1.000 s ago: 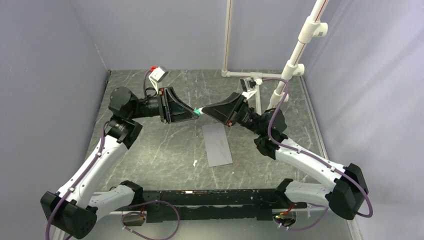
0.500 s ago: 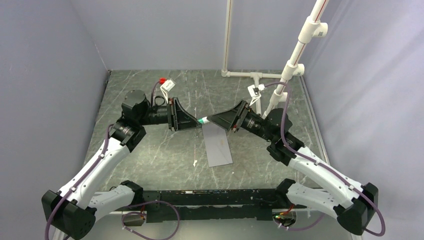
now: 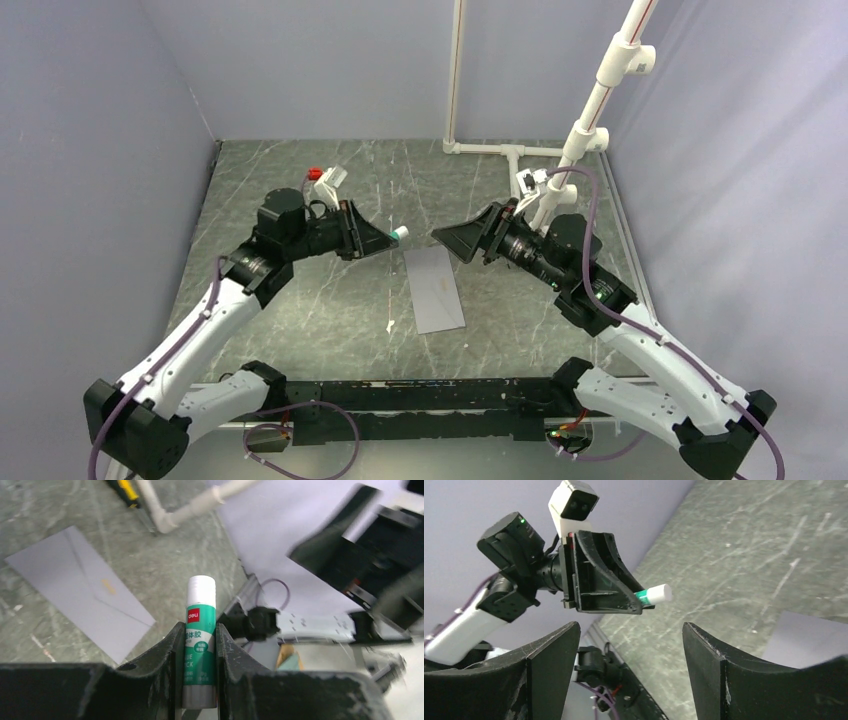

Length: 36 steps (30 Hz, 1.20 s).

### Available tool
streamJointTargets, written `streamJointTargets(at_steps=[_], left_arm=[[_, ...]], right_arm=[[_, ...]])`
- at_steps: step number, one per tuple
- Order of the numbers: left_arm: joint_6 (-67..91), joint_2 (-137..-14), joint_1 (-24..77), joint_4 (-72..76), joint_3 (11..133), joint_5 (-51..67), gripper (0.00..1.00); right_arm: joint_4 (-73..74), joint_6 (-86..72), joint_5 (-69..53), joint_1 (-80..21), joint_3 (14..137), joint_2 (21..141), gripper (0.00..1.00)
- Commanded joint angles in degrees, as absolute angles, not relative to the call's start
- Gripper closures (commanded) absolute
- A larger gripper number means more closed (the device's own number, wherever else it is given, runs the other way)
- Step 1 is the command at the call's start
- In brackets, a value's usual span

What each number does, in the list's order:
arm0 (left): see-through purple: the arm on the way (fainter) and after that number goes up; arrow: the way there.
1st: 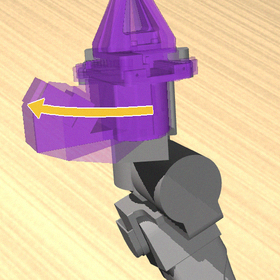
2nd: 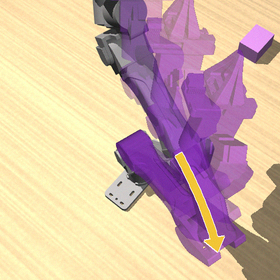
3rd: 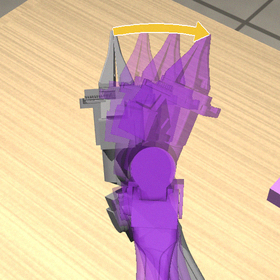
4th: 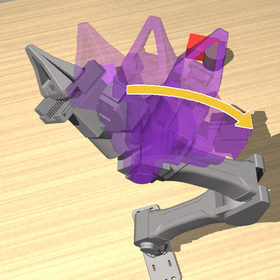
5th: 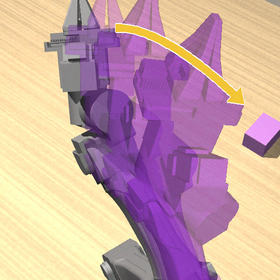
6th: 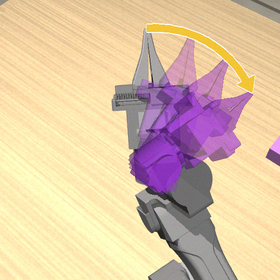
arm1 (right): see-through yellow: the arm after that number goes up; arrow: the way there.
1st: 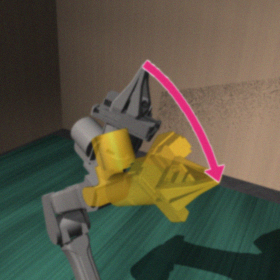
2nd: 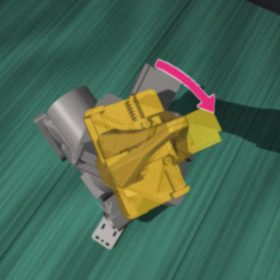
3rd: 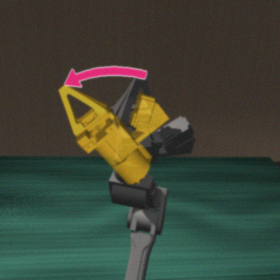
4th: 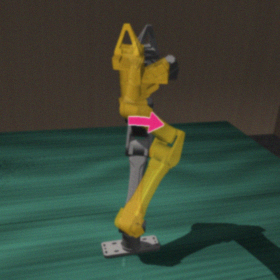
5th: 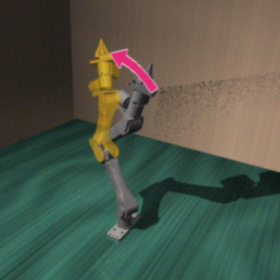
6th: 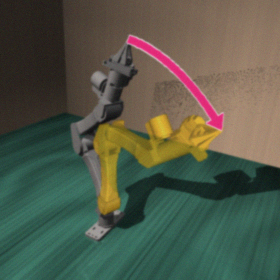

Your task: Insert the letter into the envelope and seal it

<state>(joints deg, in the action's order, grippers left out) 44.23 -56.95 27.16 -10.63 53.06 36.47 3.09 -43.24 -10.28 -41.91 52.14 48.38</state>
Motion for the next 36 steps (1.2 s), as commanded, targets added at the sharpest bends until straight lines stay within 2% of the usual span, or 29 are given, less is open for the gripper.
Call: streamJointTargets(at_steps=[1, 9, 16, 23, 30, 36], left_arm=[[45.85, -61.73, 31.55, -8.47, 51.96, 18.02, 0.98], [48.61, -80.3, 39.56, 1.75, 54.68, -2.43, 0.98], [46.05, -100.55, 44.75, 11.4, 65.28, -10.09, 0.98], [47.88, -117.24, 49.27, 11.95, 77.33, -21.7, 0.98], [52.24, -123.83, 50.78, 9.64, 80.49, -24.75, 0.97], [56.21, -126.19, 51.05, 3.94, 82.84, -23.09, 0.78]], right_arm=[[8.96, -35.19, -5.95, -41.92, 55.46, 47.76, 0.23], [23.96, -37.07, 8.68, -41.78, 61.49, 50.11, 0.28], [30.62, -34.49, 12.82, -41.84, 64.88, 47.85, 0.29], [34.74, -35.64, 15.25, -41.84, 65.7, 46.55, 0.31], [36.7, -37.23, 16.43, -41.79, 64.39, 44.83, 0.31], [36.91, -38.08, 16.44, -41.77, 63.58, 43.87, 0.31]])
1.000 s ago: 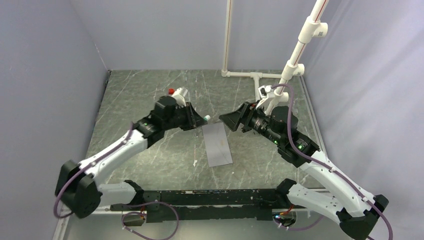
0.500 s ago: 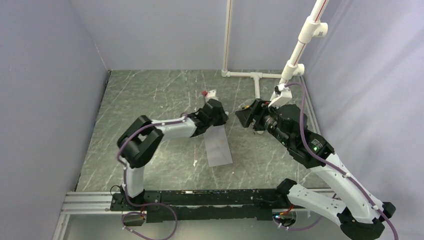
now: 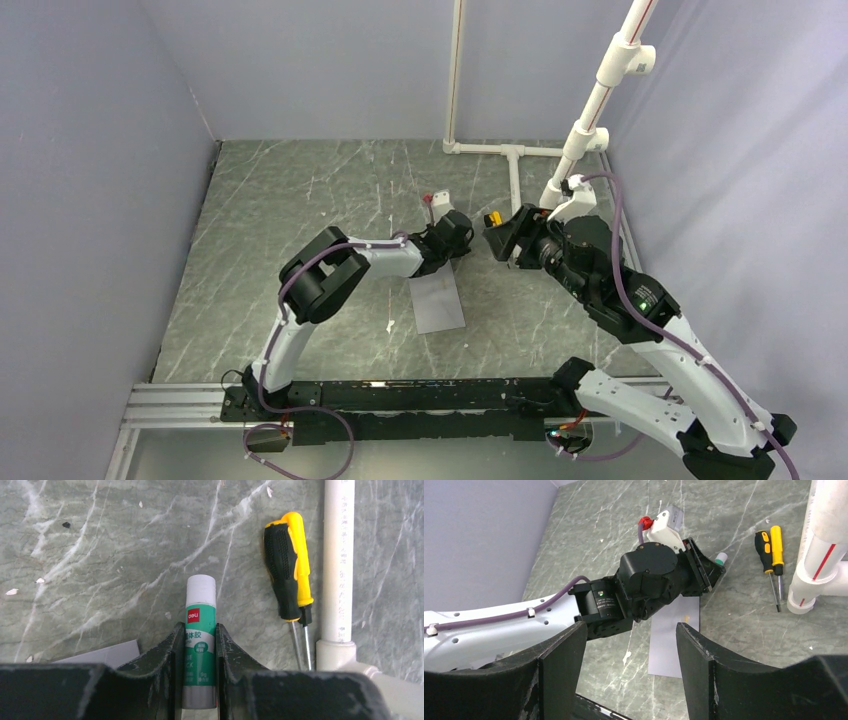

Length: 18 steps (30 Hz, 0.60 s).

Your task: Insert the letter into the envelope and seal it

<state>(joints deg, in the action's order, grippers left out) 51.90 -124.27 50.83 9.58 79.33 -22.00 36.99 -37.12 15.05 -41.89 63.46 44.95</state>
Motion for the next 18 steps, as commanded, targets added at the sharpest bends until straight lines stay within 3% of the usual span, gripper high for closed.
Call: streamJointTargets(at_steps=[1, 9, 14, 18], left_arm=[[57.56, -126.57, 51.03, 1.09, 84.12, -22.95, 0.74], [63.25, -130.41, 51.01, -11.72, 90.59, -21.32, 0.57], [61.05, -128.31, 50.86, -7.44, 88.17, -18.58, 0.48], [56.64, -124.94, 49.28, 2.74, 85.0, -8.25, 0.35]], right_arm=[[36.87, -38.14, 16.33, -41.75, 63.41, 43.86, 0.32], [36.7, -38.58, 14.89, -41.76, 62.75, 43.97, 0.31], [37.0, -38.5, 14.77, -41.82, 63.08, 43.86, 0.31], [36.92, -38.09, 14.85, -41.72, 63.64, 43.69, 0.31]])
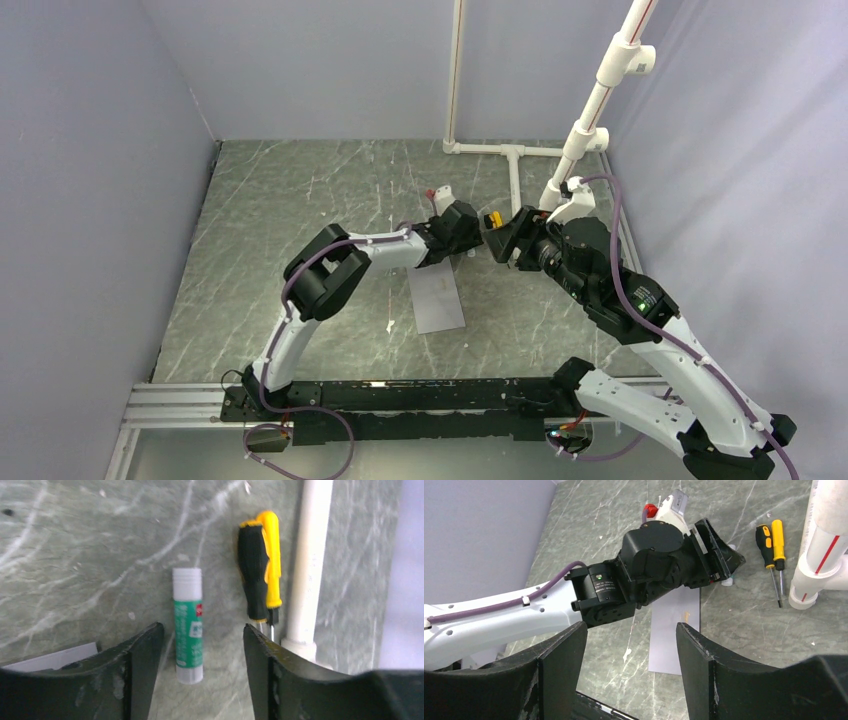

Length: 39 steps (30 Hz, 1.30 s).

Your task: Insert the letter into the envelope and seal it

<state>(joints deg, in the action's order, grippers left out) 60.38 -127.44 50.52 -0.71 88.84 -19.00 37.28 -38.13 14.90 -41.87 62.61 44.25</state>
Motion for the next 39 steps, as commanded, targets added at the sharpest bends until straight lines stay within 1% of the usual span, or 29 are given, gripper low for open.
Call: streamJointTargets(at_steps=[1, 2, 4, 6, 7, 9, 11, 12, 13, 19, 22, 25, 29, 33, 36, 39], left_arm=[[56.15, -124.03, 48.42, 4.15, 84.79, -4.69, 0.32], [55.82, -123.05, 47.57, 4.67, 84.77, -1.37, 0.3], [54.66, -120.27, 46.01, 4.58, 84.65, 3.43, 0.25], [52.38, -116.66, 45.55, 2.99, 83.89, 5.35, 0.2], [50.39, -114.78, 45.45, 1.36, 83.31, 5.21, 0.18], [47.91, -110.81, 45.4, -4.72, 82.67, 3.01, 0.09], [45.89, -106.77, 45.37, -11.76, 82.11, 0.38, 0.07], [45.2, -104.79, 45.43, -15.06, 81.47, -1.48, 0.07], [44.85, -102.6, 45.44, -18.18, 80.78, -3.61, 0.07], [42.41, -86.23, 45.36, -32.77, 73.73, -14.92, 0.07], [40.36, -76.39, 45.35, -38.84, 71.46, -18.97, 0.07], [41.46, -66.38, 45.41, -48.9, 70.31, -25.28, 0.07], [42.79, -53.37, 45.44, -55.86, 67.61, -26.12, 0.07], [41.91, -41.98, 45.44, -61.98, 69.46, -26.04, 0.07], [37.28, -36.03, 45.44, -63.99, 71.35, -26.52, 0.07], [34.99, -32.8, 45.42, -66.2, 73.59, -29.99, 0.07]], right_arm=[[37.04, -37.8, 14.93, -41.75, 63.9, 43.62, 0.3], [37.15, -37.35, 14.91, -41.7, 64.16, 43.55, 0.3], [37.43, -36.34, 14.31, -41.7, 65.13, 43.36, 0.25], [37.42, -35.13, 13.77, -41.79, 66.2, 42.97, 0.22], [37.79, -34.73, 14.16, -41.71, 66.71, 42.86, 0.21], [39.39, -34.33, 15.39, -41.75, 68.06, 43.05, 0.18], [42.29, -33.28, 15.63, -41.75, 69.74, 44.05, 0.12], [44.12, -33.03, 15.81, -41.73, 70.66, 44.8, 0.03], [46.12, -32.97, 16.15, -41.77, 71.42, 45.73, 0.01], [56.69, -36.51, 17.64, -41.78, 74.53, 50.31, 0.0], [60.39, -36.27, 18.38, -41.83, 74.89, 50.6, 0.0], [62.22, -37.14, 19.86, -41.77, 74.1, 49.61, 0.0], [63.87, -37.47, 20.87, -41.84, 73.75, 48.86, 0.0], [68.51, -36.89, 23.87, -41.84, 77.04, 49.49, 0.0], [74.11, -37.21, 28.22, -41.84, 82.11, 50.37, 0.0], [75.19, -35.87, 28.92, -41.84, 86.31, 49.79, 0.0]])
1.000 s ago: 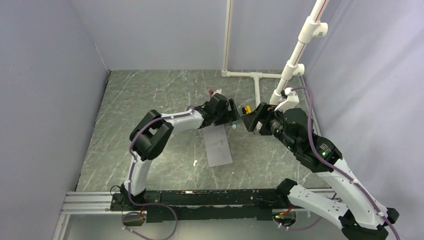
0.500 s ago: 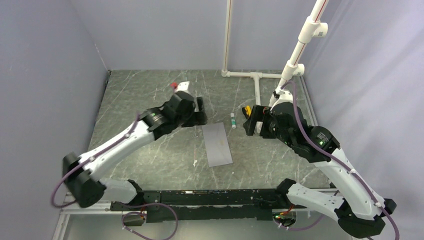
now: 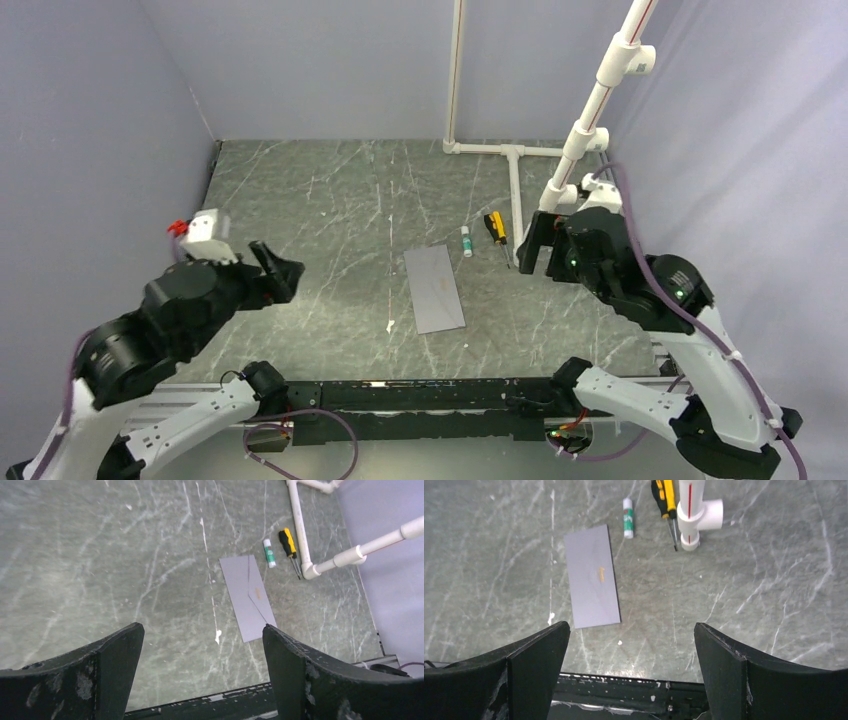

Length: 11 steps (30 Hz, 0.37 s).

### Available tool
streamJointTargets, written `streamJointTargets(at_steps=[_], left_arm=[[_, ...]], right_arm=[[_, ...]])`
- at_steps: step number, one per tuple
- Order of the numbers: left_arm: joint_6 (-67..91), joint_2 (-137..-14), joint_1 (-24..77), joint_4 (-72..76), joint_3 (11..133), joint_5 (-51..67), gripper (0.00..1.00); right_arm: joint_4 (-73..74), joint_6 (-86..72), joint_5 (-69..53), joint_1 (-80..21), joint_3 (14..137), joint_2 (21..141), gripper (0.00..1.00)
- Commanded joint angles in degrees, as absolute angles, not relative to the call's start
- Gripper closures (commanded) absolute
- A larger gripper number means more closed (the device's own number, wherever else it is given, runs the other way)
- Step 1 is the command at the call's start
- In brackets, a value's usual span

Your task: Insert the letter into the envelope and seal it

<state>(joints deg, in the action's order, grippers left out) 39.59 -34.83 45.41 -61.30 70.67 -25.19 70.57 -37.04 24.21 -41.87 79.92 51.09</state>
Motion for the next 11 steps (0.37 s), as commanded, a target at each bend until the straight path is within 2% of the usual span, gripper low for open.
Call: streamJointTargets(at_steps=[1, 11], left_arm=[[34.49, -32.24, 45.41, -66.62, 74.31, -30.87, 0.07], [31.97, -32.36, 45.44, -66.82, 76.45, -33.86, 0.07]], right_arm=[[74.56, -35.11, 28.56, -41.84, 86.53, 48.95, 0.0], [67.35, -32.41, 25.58, -41.84, 85.24, 43.31, 0.0]])
